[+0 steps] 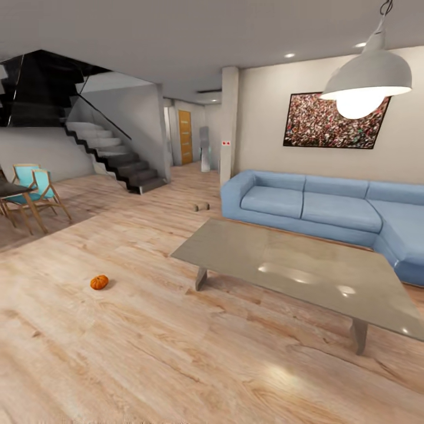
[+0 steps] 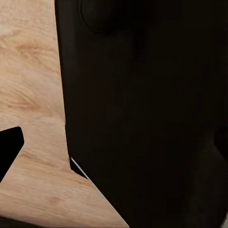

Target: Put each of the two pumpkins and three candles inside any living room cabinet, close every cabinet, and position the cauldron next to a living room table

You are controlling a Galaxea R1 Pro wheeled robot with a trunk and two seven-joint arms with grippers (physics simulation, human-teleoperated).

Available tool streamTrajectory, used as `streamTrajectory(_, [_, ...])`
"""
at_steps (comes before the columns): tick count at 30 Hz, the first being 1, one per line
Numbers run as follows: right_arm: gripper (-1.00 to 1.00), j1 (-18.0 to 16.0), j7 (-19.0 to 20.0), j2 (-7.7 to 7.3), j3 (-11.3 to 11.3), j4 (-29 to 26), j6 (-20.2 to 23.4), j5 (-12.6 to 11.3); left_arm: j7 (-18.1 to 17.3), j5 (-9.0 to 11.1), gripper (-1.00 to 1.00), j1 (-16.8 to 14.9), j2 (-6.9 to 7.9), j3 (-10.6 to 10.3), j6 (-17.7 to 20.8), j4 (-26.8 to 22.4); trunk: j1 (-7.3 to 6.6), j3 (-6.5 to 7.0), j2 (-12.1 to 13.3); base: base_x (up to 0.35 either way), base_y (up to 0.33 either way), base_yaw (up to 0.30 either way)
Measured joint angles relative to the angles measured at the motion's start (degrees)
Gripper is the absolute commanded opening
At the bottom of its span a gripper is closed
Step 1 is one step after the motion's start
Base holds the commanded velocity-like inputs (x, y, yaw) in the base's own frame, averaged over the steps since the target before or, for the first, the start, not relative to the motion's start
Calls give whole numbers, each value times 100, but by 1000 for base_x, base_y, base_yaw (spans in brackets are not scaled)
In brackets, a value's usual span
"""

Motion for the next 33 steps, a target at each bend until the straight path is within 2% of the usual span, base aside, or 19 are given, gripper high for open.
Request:
streamTrajectory(7, [100,0,-30,-35,-1,-18,39,6,0,0,100,0,2,0,0,0,0,-18,0,0,0,288])
streamTrajectory(33, [100,0,-37,-7,3,-10,46,14,0,0,100,0,2,2,0,0,0,-82,0,0,0,288])
